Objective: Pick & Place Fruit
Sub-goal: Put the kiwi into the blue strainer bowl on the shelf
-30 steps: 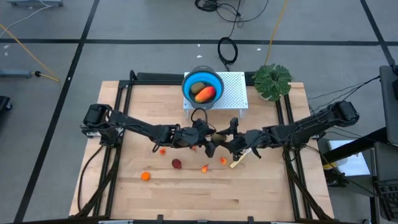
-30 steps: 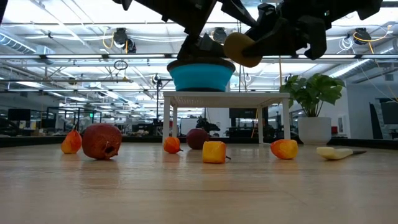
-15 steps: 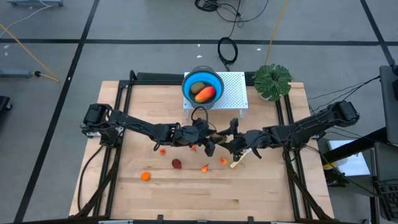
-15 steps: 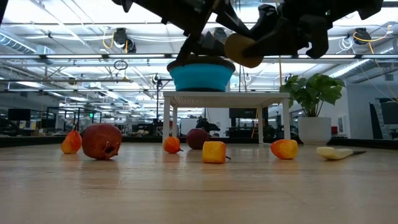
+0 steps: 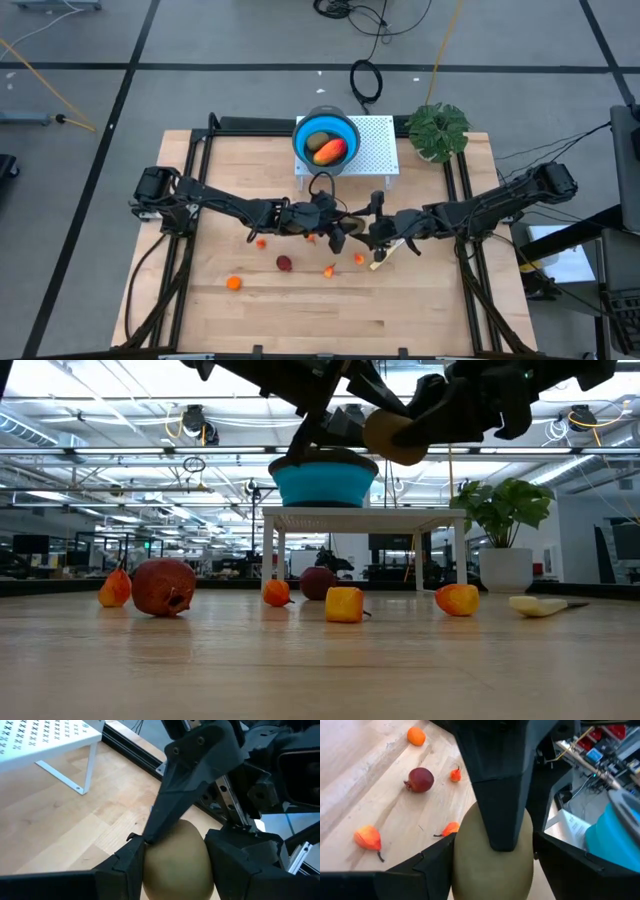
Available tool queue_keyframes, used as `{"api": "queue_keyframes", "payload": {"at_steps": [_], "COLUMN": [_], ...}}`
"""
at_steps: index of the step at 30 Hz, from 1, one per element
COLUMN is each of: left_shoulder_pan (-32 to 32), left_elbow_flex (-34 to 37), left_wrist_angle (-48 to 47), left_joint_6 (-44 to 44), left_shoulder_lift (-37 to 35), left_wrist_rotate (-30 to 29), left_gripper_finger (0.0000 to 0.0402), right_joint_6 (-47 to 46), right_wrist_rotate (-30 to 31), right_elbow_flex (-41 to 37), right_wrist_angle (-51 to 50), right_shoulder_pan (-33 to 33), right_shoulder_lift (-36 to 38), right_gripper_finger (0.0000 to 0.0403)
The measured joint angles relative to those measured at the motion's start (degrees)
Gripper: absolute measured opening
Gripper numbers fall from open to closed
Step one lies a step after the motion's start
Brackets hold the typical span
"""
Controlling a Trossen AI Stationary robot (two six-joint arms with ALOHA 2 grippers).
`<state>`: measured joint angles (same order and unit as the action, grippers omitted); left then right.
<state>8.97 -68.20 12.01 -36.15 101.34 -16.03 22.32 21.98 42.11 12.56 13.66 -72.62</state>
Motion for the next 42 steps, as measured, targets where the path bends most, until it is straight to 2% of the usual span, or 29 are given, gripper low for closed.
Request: {"api": "queue_keyframes", "payload": {"at_steps": [6,10,18,24,32,37,42], "left_shoulder_pan": [0.1,0.2,0.2,0.1,0.0,0.0,0.0], "left_elbow_flex": [0.0,-0.2,-0.2,-0.1,-1.5,-5.0,-10.7], "left_wrist_angle": [-1.0,-3.4,-8.8,-12.5,-14.3,-14.4,-17.3], "left_joint_6": [-0.1,-0.1,0.3,0.4,2.7,7.3,12.7], "left_shoulder_lift": [0.0,0.0,0.0,0.0,-0.2,-0.3,-0.3], "left_wrist_rotate": [0.4,0.4,0.1,-1.2,-2.0,-2.7,-5.9], "left_gripper_finger": [0.0181,0.0181,0.0181,0.0181,0.0181,0.0181,0.0181], "right_joint_6": [-5.8,-6.3,-9.7,-13.2,-23.8,-26.2,-26.2], "right_wrist_rotate": [0.6,0.9,1.4,2.8,1.9,0.0,-3.5], "right_elbow_flex": [0.1,0.1,0.1,0.0,0.0,0.0,0.0], "right_wrist_angle": [-2.7,-4.1,-8.2,-12.3,-25.5,-31.1,-32.8], "right_shoulder_pan": [0.4,1.6,3.3,4.5,4.4,4.4,4.4], "right_shoulder_lift": [0.0,0.0,0.3,3.3,10.9,15.4,18.7], "right_gripper_finger": [0.0283,0.0291,0.0295,0.0289,0.0237,0.0185,0.0124]}}
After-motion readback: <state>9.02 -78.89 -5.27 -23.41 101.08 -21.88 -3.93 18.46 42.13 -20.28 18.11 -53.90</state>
